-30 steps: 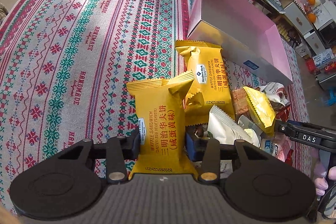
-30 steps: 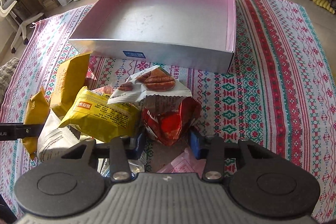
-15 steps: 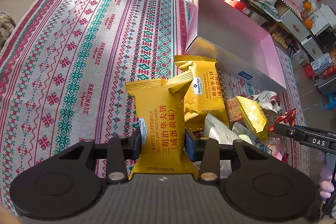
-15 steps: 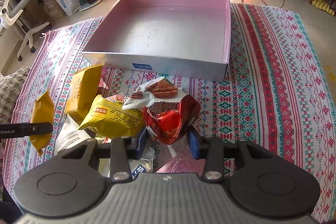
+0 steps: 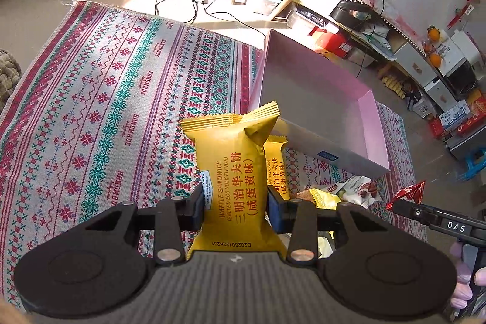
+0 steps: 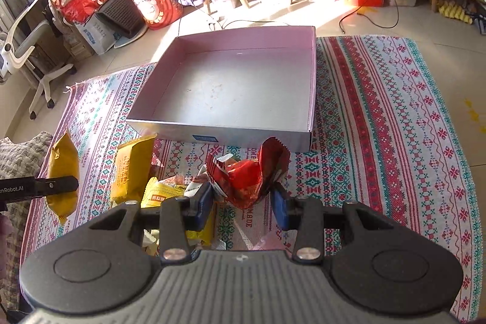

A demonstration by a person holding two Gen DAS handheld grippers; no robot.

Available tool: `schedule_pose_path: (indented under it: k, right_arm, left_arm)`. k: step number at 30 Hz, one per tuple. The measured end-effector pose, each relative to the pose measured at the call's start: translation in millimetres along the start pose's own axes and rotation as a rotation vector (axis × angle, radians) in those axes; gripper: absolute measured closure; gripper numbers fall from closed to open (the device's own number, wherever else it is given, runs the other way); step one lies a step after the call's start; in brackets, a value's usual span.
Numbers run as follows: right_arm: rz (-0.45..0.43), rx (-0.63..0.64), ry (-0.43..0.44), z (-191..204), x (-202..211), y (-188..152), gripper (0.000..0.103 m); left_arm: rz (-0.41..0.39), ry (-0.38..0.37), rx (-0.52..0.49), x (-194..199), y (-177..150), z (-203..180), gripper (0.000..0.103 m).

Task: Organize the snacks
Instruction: 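Carry both snacks into the pink box and open both tools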

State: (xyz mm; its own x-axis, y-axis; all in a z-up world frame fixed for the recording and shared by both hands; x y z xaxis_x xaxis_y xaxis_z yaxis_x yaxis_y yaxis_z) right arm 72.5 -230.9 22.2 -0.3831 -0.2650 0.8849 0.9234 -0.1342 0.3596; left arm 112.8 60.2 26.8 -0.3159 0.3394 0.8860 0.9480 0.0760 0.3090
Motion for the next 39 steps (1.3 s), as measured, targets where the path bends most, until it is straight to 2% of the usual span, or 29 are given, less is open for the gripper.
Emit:
schedule_pose_path:
  k: [8,13,23,29,32,36,39]
  right_arm:
    - [-0.046,-0.058,0.029,-4,7,13,0.065]
    - [-0.073,-0.089,0.054,-6,7,24,0.065]
    - [-0.122,-0.101,0.043,-17,-20,42,0.065]
    - [-0.131,-0.08,0.011,-21,-37,55,0.065]
    - [-0.129,-0.074,0.015,-22,-45,59,0.065]
    - [-0.106,-0.06,0.01,-18,-56,61,0.065]
    - [-0.088,-0.05,0.0,-15,-61,60,0.065]
  left_arm:
    - [-0.051,-0.039,-0.005,-2,18,-26,0.057]
    - [-0.084,-0.031,-0.032,-13,34,-43,0.057]
    - [-0.149,-0.017,-0.109,-61,77,-72,0.057]
    - [-0.206,0.003,-0.19,-93,93,-86,0.057]
    - [-0.203,0.018,-0.213,-109,96,-89,0.057]
    - [-0.17,0.113,-0.278,-125,89,-93,0.057]
    - [-0.152,0.142,-0.292,-124,81,-90,0.057]
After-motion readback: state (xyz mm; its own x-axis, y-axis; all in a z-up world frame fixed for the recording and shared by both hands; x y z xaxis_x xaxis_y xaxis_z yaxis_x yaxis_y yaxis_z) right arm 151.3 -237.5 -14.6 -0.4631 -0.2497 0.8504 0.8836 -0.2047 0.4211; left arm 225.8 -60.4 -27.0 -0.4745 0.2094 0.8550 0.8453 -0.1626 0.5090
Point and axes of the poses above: each gripper's, at about its wrist camera, not at the fingertips, and x roughly against the way its jaws point, z to its left, y to its top, the point moved 1 cm from there along -x, roughly the way its jaws point, and after that the axes turned 10 degrees about z, right-handed, at the moved point
